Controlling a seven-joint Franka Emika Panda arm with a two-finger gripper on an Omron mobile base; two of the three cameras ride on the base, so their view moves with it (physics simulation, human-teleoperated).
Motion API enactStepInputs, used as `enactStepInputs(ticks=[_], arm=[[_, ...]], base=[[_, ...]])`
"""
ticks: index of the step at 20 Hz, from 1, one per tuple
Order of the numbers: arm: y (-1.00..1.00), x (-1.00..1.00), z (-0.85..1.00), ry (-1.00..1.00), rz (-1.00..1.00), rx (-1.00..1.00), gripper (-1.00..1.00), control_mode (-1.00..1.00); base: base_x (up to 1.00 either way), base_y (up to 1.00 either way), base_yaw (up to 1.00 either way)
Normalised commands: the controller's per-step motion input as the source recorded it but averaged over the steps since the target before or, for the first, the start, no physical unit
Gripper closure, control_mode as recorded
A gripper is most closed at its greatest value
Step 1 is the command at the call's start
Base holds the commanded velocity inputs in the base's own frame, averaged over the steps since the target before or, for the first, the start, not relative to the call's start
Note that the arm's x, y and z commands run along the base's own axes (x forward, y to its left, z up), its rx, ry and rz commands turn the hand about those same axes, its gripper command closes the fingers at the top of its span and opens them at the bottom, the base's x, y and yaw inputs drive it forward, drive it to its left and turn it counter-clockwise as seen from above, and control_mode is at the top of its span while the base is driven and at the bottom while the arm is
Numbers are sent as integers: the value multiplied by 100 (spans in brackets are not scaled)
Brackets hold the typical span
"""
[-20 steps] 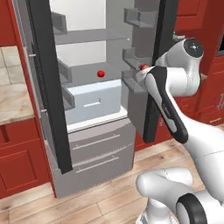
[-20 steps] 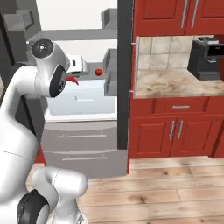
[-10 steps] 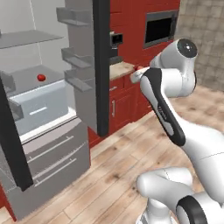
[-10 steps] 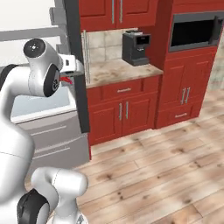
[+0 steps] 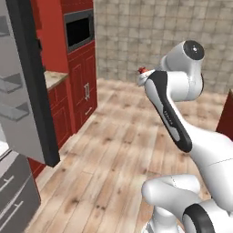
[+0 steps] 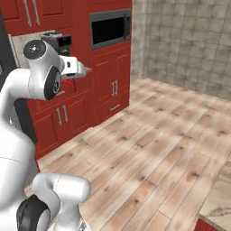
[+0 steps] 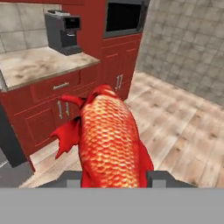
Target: Take the cheese, fish, and tomato from the fridge and place them on the plate on the dining counter to create an appetizer plate.
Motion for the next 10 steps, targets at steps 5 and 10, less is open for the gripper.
enactStepInputs(ticks=[5,10], arm=[[0,0,0,0,0,0,100,100],[0,0,0,0,0,0,100,100]], base=[[90,4,-64],[100,46,-54]])
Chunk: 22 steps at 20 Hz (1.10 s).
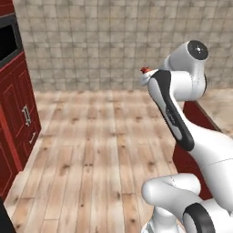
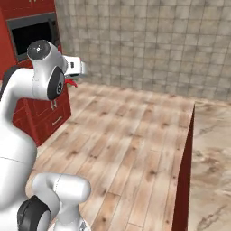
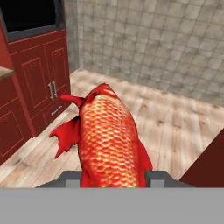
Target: Take the cheese, fish, and tomato from the fridge and place them on the plate on the dining counter to create an appetizer plate.
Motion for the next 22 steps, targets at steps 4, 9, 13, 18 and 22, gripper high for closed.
enactStepInputs(ticks=[4,9,13,18,22], arm=[[0,0,0,0,0,0,100,100],[0,0,0,0,0,0,100,100],[0,0,0,0,0,0,100,100],[0,0,0,0,0,0,100,100],[0,0,0,0,0,0,100,100]], base=[[100,74,-45],[100,81,-40],[100,68,-36],[100,30,-30],[100,15,-30]])
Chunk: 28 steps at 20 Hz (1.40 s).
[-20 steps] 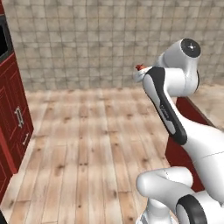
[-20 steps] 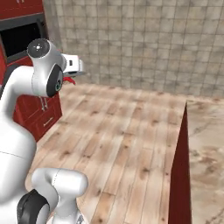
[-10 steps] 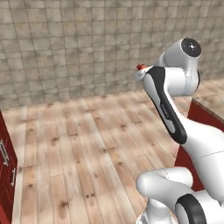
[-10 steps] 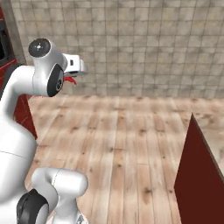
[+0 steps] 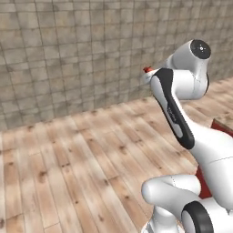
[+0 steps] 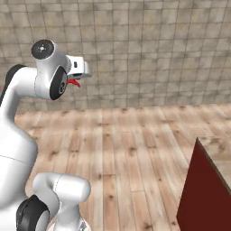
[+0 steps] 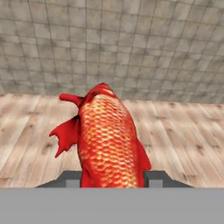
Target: Take the cheese, fish, and tomato from the fridge and place them on the plate on the dining counter to create an appetizer plate.
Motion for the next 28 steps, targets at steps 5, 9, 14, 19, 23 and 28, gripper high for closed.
enactStepInputs(ticks=[5,9,14,19,23,28], arm=[[0,0,0,0,0,0,100,100],[0,0,0,0,0,0,100,100],[0,0,0,0,0,0,100,100],[0,0,0,0,0,0,100,100],[0,0,0,0,0,0,100,100],[0,0,0,0,0,0,100,100]], base=[[100,25,-28],[100,26,-32],[100,3,-45],[100,0,-56],[100,0,-51],[100,11,-42]])
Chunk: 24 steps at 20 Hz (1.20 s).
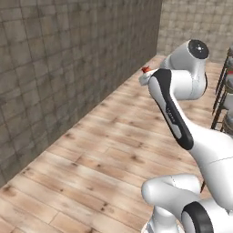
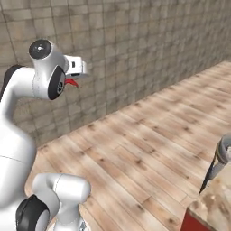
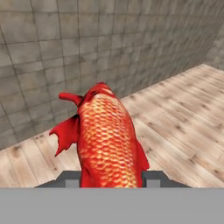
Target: Take the cheese, fish, and tomato from the fridge and place them on the plate on the dining counter to create an appetizer plate.
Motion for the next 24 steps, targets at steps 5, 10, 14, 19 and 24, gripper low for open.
enactStepInputs(ticks=[5,10,14,19,24], arm=[[0,0,0,0,0,0,100,100],[0,0,0,0,0,0,100,100],[0,0,0,0,0,0,100,100],[0,0,0,0,0,0,100,100],[0,0,0,0,0,0,100,100]], base=[[100,40,-34],[100,33,-27],[100,17,-27],[100,0,-46],[100,0,-56]])
